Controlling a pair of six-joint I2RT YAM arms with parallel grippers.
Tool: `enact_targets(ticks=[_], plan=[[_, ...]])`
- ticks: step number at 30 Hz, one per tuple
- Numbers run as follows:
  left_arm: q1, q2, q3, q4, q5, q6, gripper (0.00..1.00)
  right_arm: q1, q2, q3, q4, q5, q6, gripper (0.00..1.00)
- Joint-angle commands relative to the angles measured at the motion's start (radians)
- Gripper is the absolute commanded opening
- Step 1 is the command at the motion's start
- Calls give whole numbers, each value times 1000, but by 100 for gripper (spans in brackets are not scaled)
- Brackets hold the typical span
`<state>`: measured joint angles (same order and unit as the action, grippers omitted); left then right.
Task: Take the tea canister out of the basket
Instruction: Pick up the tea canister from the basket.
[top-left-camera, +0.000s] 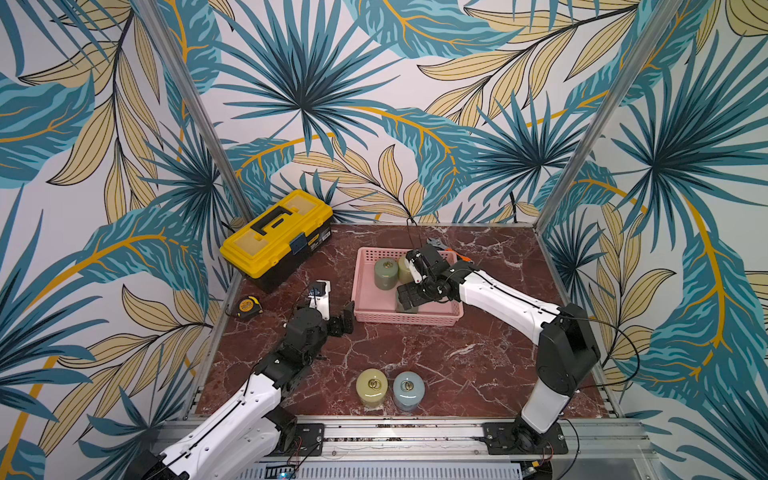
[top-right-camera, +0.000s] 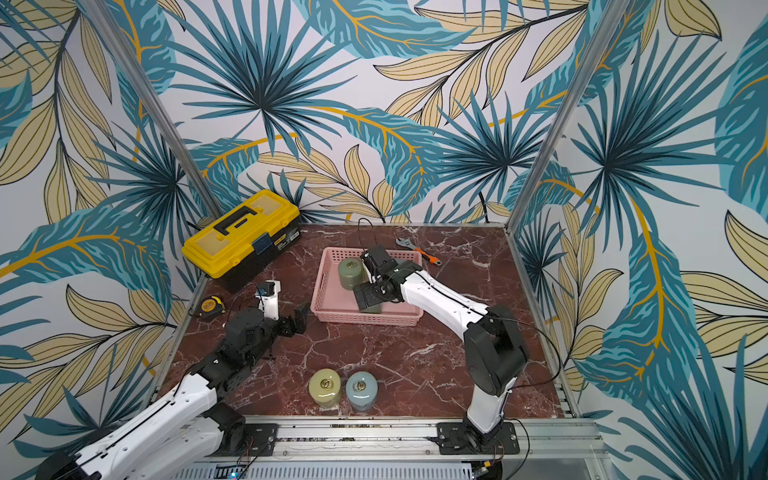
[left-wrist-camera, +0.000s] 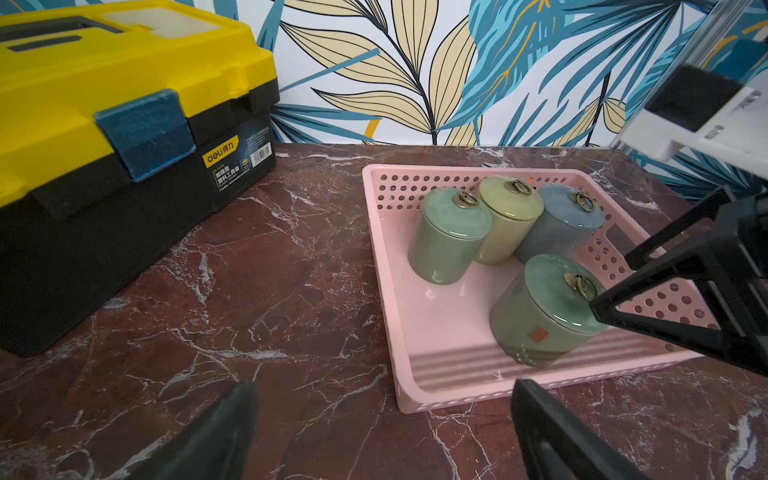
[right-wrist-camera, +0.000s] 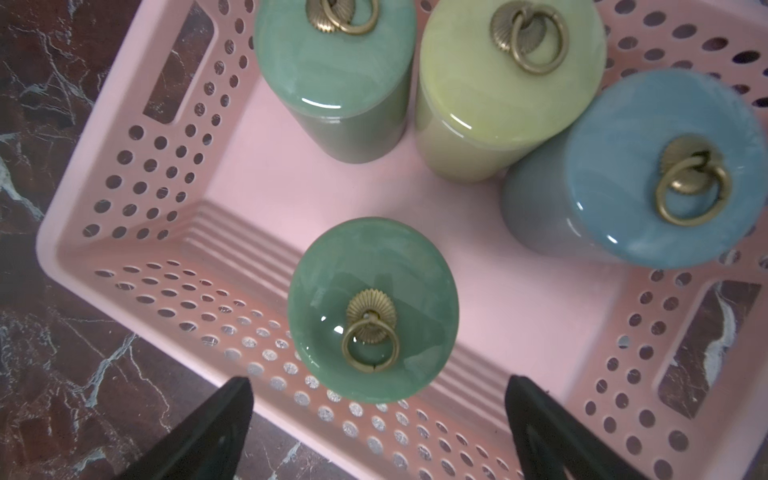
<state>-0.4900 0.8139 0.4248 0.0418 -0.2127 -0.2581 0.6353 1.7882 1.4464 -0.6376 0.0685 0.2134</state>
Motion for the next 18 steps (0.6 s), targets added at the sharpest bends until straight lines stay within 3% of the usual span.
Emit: enact_targets(ticks=[1, 18], plan=[[4, -17, -23, 15, -7, 14, 100, 9, 43, 34, -29, 21, 8, 99], [4, -12, -23, 17, -11, 17, 100, 21, 180, 135, -62, 73, 6, 99]])
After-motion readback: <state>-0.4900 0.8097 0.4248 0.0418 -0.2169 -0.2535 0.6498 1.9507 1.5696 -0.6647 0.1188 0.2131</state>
